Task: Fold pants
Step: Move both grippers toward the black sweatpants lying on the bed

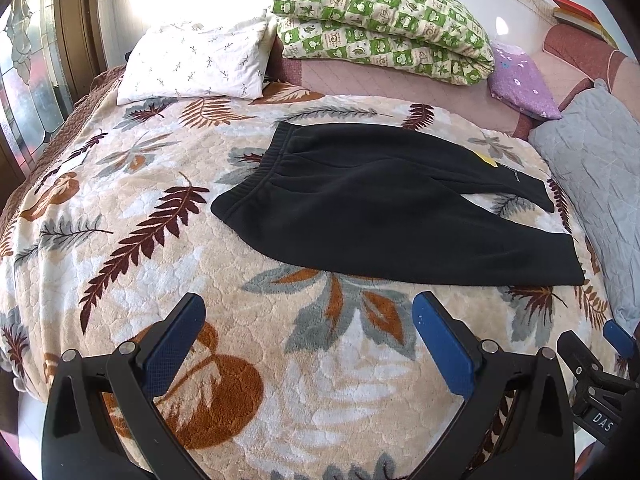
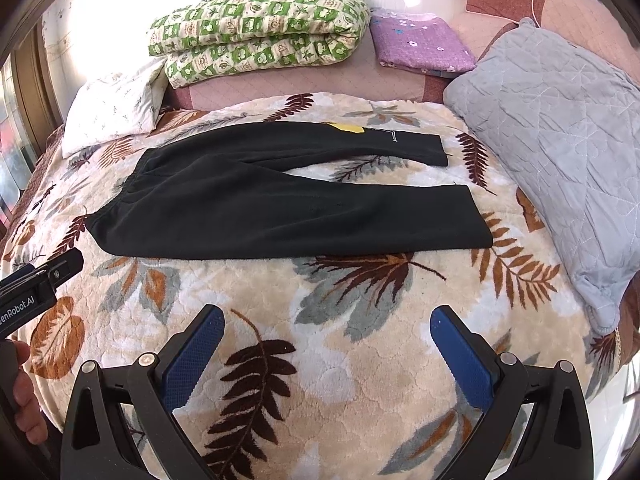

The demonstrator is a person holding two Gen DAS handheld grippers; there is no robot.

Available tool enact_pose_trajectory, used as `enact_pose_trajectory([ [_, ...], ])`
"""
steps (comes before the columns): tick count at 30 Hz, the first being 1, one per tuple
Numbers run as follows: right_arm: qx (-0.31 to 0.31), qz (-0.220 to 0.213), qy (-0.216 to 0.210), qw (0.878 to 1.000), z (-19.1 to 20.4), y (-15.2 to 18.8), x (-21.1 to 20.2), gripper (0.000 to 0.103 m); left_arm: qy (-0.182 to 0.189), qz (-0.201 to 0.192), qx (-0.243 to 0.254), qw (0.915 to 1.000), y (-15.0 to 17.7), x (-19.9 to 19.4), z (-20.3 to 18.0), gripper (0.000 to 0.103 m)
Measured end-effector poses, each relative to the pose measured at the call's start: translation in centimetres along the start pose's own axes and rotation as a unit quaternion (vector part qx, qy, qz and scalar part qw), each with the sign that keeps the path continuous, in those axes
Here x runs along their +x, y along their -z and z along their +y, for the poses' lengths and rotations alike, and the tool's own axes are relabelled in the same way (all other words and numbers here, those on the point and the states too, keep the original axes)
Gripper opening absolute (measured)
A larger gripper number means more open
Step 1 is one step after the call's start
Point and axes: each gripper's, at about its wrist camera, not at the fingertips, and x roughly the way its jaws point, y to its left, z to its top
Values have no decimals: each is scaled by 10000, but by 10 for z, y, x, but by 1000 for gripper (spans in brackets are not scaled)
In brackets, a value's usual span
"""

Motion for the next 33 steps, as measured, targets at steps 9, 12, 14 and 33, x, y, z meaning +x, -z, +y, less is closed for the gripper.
enact_pose_trajectory([
  [9, -84, 18, -51, 9999, -2, -11, 9, 103, 4, 56, 36, 10000, -11, 12, -8, 103],
  [12, -134, 16, -65, 9999, -1, -15, 13, 103, -1, 84, 56, 9999, -14, 17, -12, 103],
  [14, -150, 28, -95, 9998, 0, -18, 17, 103, -3, 101, 71, 9999, -15, 20, -13, 103],
  [33, -82, 86, -229, 9997, -10, -32, 37, 103, -104, 239, 177, 9995, -24, 40, -29, 103],
])
